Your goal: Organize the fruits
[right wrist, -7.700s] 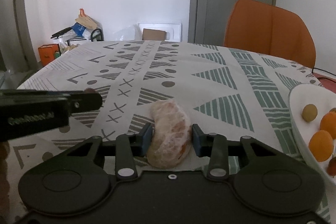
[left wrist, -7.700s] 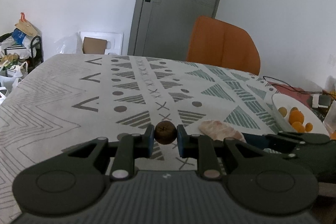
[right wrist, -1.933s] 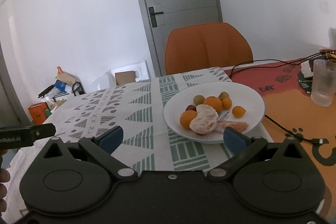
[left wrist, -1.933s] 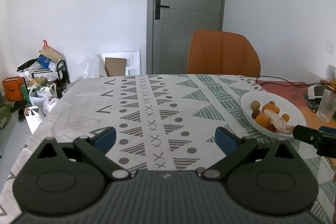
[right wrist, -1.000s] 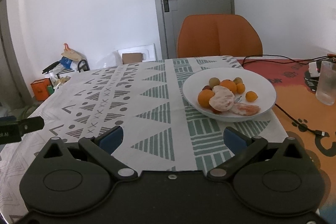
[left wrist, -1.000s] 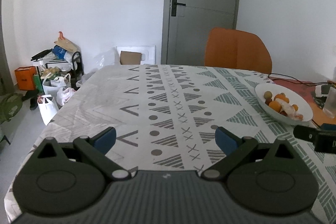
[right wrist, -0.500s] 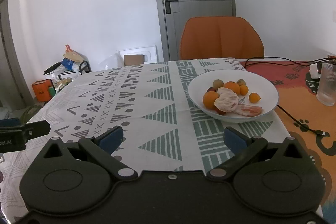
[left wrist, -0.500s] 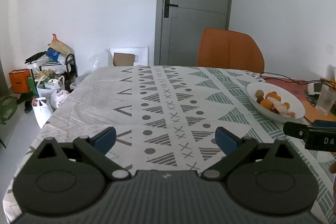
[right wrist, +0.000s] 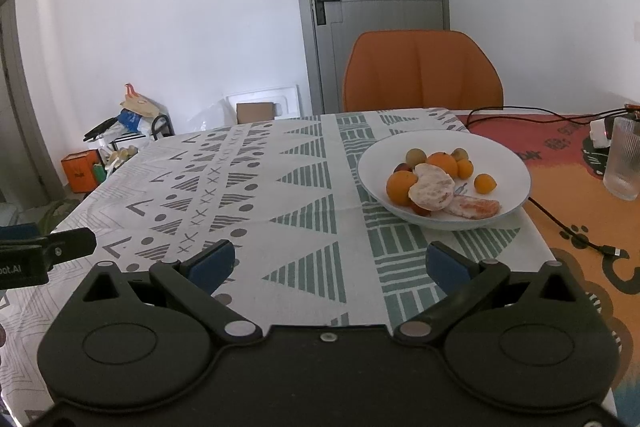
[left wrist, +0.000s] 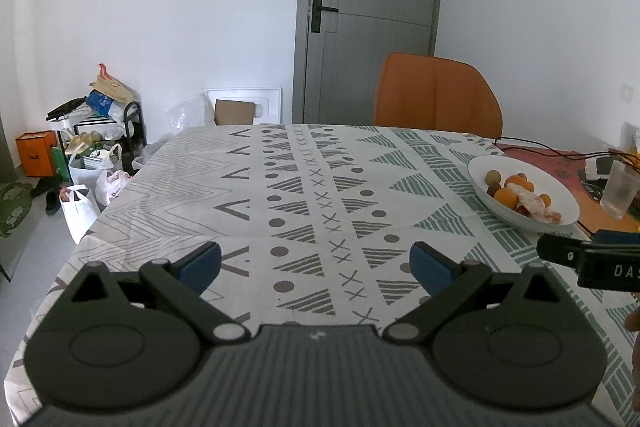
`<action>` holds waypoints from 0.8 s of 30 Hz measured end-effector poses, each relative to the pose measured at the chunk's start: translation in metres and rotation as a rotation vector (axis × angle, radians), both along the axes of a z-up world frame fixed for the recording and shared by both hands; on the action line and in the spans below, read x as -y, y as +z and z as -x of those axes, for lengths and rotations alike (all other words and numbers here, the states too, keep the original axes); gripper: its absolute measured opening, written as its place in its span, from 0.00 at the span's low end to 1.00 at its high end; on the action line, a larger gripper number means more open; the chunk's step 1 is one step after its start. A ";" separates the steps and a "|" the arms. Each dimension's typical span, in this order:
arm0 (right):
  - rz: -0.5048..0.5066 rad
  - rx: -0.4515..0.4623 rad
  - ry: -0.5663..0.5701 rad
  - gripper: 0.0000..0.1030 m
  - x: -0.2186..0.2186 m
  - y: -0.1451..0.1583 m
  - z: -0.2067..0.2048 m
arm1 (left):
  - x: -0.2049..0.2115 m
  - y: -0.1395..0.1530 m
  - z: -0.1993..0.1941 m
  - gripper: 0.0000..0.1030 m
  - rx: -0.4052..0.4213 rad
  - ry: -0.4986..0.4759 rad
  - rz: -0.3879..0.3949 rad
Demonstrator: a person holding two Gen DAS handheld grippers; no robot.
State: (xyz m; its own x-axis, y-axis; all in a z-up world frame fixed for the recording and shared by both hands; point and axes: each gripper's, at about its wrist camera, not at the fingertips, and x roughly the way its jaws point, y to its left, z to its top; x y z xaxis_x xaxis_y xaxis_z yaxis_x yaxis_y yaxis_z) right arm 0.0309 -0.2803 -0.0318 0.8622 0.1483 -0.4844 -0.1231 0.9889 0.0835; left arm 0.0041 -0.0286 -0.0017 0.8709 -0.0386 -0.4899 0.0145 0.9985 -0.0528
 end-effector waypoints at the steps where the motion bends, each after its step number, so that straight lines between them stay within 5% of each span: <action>1: 0.000 0.000 0.000 1.00 0.000 0.000 0.000 | 0.000 0.000 0.000 0.97 0.000 0.000 0.000; 24: 0.001 0.000 0.002 1.00 -0.001 -0.001 0.001 | 0.000 0.000 0.000 0.97 -0.001 0.000 0.001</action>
State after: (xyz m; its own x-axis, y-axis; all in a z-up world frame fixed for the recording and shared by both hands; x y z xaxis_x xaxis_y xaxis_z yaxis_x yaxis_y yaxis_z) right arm 0.0295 -0.2791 -0.0324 0.8618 0.1490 -0.4848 -0.1246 0.9888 0.0825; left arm 0.0044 -0.0286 -0.0017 0.8703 -0.0387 -0.4910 0.0141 0.9985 -0.0537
